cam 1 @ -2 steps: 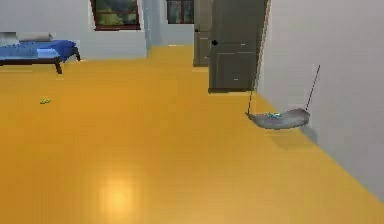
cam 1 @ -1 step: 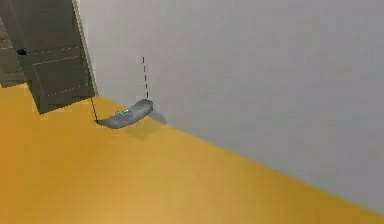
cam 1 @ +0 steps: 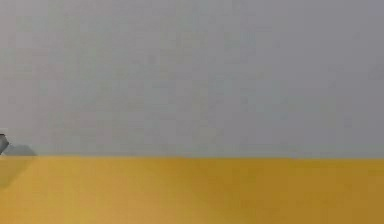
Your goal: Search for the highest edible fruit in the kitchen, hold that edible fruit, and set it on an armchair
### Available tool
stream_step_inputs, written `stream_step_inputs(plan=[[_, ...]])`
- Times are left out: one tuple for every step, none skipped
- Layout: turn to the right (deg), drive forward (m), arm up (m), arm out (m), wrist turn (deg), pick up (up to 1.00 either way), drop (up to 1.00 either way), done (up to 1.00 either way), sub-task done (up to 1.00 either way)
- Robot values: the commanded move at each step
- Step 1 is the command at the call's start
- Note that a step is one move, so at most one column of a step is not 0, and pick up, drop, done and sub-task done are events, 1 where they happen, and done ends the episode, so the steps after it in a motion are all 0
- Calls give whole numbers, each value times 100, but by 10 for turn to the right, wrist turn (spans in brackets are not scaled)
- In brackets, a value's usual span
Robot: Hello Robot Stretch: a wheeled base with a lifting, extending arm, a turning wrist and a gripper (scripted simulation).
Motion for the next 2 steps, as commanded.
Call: stream_step_inputs(plan=[[0,15,0,0,0,0,0,0,0],[-450,0,0,0,0,0,0,0,0]])
